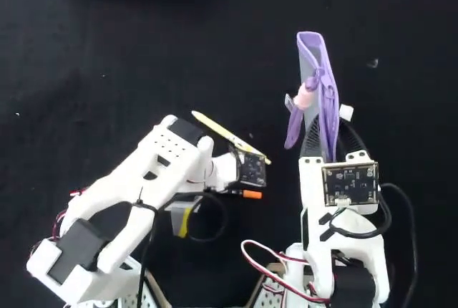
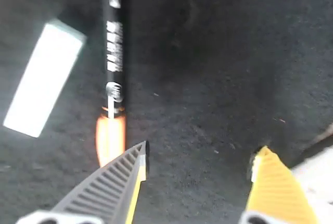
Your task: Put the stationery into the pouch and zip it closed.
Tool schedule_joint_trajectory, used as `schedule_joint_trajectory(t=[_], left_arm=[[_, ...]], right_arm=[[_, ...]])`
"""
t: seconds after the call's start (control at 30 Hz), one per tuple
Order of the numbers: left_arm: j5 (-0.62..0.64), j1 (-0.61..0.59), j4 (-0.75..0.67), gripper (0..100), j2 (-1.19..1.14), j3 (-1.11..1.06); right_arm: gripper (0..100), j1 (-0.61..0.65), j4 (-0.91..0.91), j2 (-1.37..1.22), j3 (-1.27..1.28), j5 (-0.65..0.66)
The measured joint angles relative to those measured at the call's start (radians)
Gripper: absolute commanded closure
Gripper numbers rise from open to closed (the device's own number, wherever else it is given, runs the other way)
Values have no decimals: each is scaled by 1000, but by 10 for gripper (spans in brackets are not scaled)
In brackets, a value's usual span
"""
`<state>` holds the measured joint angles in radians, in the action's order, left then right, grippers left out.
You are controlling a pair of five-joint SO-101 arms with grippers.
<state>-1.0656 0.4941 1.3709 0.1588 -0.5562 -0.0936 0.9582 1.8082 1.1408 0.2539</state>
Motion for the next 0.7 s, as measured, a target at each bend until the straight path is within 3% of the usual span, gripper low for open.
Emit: schedule_joint_trajectory(t=[0.2,0.37,0.7], left_arm=[[-11,-8,-126,677,8,-12],[-114,-84,-278,678,-29,-41],[-132,-103,-302,679,-261,29]], right_arm=[[987,0,0,0,0,0],[987,0,0,0,0,0],[987,0,0,0,0,0]])
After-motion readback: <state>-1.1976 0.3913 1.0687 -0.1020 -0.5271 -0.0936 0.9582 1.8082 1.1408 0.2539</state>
